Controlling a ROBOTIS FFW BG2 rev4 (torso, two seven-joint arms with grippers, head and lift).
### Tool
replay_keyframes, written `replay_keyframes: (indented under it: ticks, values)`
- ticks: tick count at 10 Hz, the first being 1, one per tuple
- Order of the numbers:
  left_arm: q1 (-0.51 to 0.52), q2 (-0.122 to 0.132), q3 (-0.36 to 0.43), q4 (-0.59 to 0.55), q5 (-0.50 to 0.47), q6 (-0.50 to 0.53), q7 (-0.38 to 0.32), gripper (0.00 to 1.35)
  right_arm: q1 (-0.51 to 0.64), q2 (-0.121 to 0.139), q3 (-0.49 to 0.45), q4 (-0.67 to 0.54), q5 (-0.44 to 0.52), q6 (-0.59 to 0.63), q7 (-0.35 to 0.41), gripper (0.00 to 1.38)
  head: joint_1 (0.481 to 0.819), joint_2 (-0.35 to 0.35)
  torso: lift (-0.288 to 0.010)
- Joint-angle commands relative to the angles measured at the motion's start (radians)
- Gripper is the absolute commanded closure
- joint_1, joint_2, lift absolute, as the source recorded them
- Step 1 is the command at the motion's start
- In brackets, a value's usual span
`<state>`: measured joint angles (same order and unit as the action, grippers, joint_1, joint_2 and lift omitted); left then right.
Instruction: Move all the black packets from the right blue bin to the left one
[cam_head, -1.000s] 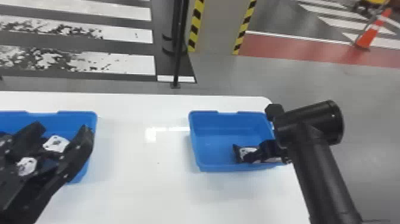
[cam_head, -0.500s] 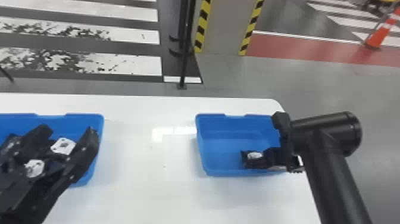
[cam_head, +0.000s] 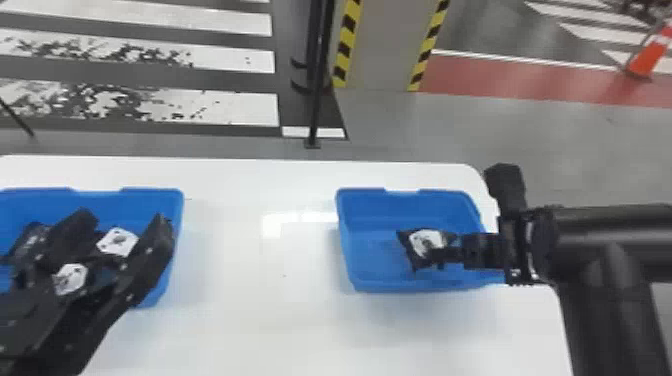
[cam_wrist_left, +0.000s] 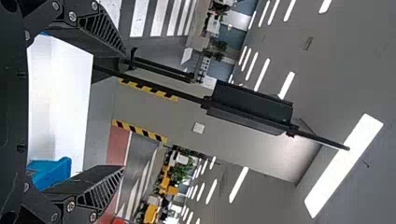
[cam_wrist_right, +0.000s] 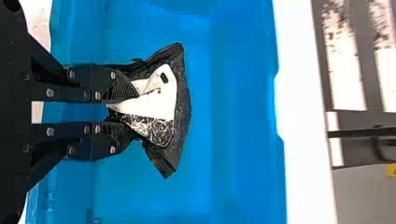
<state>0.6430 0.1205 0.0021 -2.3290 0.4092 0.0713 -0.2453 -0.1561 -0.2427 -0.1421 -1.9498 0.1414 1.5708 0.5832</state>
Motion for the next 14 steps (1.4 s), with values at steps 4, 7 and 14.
replay_keyframes:
  ticks: [4, 7, 14]
  values:
    - [0.002, -0.002, 0.002, 0.016, -0.004, -0.044, 0.001, 0.18, 0.117, 0.005, -0.029, -0.282, -0.205, -0.069, -0.037, 1.12, 0.695, -0.181, -0.14]
    - [-0.003, -0.007, 0.0, 0.018, -0.002, -0.054, 0.003, 0.18, 0.205, 0.02, -0.015, -0.226, -0.45, -0.528, 0.029, 1.12, 0.695, -0.075, -0.14]
    - [-0.032, -0.001, -0.05, 0.04, 0.004, -0.081, 0.004, 0.18, 0.082, 0.006, 0.328, 0.238, -0.807, -1.092, 0.237, 1.12, 0.695, 0.132, -0.14]
